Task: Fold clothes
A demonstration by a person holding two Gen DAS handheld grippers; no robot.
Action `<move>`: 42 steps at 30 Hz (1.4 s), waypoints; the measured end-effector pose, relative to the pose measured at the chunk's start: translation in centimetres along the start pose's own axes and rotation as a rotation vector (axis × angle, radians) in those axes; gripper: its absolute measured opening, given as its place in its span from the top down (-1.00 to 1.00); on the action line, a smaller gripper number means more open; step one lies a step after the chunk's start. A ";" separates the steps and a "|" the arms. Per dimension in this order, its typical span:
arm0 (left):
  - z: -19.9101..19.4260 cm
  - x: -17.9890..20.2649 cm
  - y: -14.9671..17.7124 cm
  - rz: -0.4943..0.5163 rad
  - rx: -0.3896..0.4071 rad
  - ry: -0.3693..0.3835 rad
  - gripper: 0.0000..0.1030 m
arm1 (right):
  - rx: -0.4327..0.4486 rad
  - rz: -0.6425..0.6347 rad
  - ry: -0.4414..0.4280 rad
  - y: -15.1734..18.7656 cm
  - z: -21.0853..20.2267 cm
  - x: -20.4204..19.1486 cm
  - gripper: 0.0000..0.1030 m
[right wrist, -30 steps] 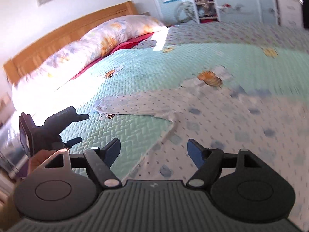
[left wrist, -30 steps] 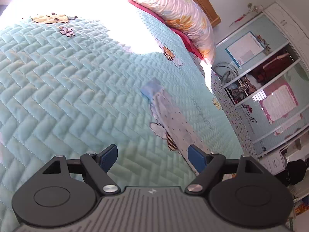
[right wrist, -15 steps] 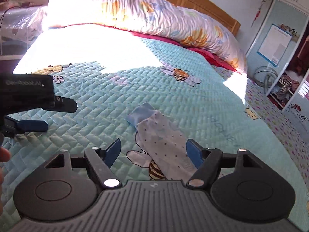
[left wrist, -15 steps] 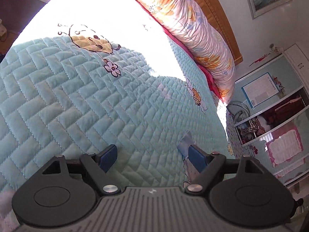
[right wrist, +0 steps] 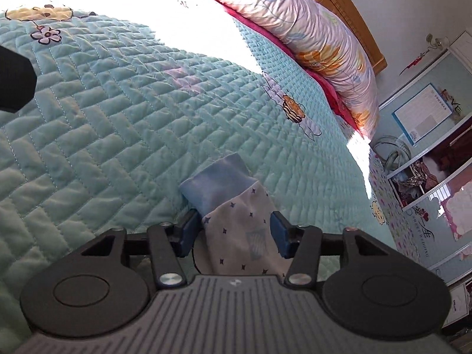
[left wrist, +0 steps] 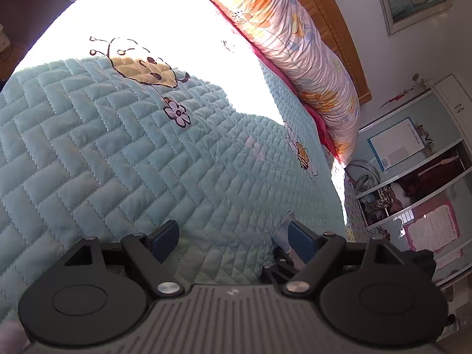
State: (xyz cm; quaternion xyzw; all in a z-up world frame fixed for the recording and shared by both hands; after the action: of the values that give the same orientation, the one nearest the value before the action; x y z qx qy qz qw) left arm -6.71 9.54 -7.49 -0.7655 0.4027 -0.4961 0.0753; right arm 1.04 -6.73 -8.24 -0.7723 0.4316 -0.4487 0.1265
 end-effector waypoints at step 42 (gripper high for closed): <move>3.4 12.4 19.4 0.634 -1.094 0.611 -0.64 | 0.268 1.508 -0.134 17.9 -18.8 29.4 0.85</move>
State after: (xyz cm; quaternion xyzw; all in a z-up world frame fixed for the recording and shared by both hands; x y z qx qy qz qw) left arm -12.19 -12.88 -10.54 -0.3655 0.8014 -0.3692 -0.2963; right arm -17.30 -36.70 9.15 -0.2727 0.7749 -0.2416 0.5165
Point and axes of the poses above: each gripper's, at about its wrist camera, not at the fingertips, and z roughly the way its jaws point, x to its right, y to its underside, the point moved 1 cm from there along z, roughly the way its jaws point, and after that the axes turned 5 degrees about z, right-handed, at the moved point
